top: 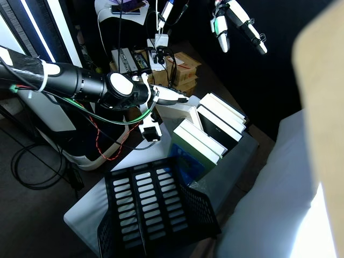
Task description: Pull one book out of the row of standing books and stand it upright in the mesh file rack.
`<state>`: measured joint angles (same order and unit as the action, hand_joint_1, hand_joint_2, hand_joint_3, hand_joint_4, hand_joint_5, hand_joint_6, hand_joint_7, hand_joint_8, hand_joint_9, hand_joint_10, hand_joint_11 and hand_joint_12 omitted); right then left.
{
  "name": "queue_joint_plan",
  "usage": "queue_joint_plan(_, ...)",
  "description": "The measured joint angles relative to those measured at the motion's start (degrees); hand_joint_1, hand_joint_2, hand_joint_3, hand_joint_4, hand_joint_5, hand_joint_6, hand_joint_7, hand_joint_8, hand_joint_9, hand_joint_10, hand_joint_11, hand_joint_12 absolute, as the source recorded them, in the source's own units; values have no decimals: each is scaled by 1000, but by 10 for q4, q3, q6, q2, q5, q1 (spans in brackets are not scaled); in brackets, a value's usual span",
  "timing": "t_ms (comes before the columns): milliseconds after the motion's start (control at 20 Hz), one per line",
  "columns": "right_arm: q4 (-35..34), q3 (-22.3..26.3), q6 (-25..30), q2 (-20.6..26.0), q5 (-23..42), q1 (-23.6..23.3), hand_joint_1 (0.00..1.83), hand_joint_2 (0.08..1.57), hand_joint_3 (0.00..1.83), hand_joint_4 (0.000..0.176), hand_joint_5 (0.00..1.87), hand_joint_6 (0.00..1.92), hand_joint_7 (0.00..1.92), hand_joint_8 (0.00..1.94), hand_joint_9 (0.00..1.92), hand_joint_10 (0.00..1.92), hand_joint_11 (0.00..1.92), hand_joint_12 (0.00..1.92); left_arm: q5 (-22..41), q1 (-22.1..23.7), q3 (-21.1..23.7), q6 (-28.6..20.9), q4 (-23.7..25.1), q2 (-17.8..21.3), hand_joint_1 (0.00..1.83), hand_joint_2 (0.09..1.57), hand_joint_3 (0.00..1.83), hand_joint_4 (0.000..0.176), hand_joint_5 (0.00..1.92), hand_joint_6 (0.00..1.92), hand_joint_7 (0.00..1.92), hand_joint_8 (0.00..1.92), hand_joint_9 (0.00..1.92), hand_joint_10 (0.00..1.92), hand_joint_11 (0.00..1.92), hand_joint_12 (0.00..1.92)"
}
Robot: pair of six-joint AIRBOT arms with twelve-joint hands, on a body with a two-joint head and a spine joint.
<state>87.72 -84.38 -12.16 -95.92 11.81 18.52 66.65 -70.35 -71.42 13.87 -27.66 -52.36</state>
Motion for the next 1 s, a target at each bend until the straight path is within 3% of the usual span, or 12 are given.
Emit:
queue_joint_plan(200,0,-3,4,0,-3,0,1090,1121,21,15,0,0,0,0,0,0,0,0,0,0,-1,0,2,0,773,1242,0,58,34,0,0,0,0,0,0,0)
queue_joint_plan(550,-1,5,8,3,-6,0,1090,1121,19,15,0,0,0,0,0,0,0,0,-9,14,-14,0,25,-5,809,1257,4,40,26,3,0,0,0,0,0,0)
queue_joint_plan(700,-7,5,8,3,-6,2,1090,1122,18,15,0,0,0,0,0,0,0,0,-19,34,-22,1,48,-5,770,1266,8,81,1,0,0,0,0,0,0,0)
queue_joint_plan(1000,-50,14,3,28,12,5,1090,1122,17,15,0,0,0,0,0,0,0,0,-62,105,-45,1,111,-12,742,1265,6,98,0,0,0,0,0,0,0,0)
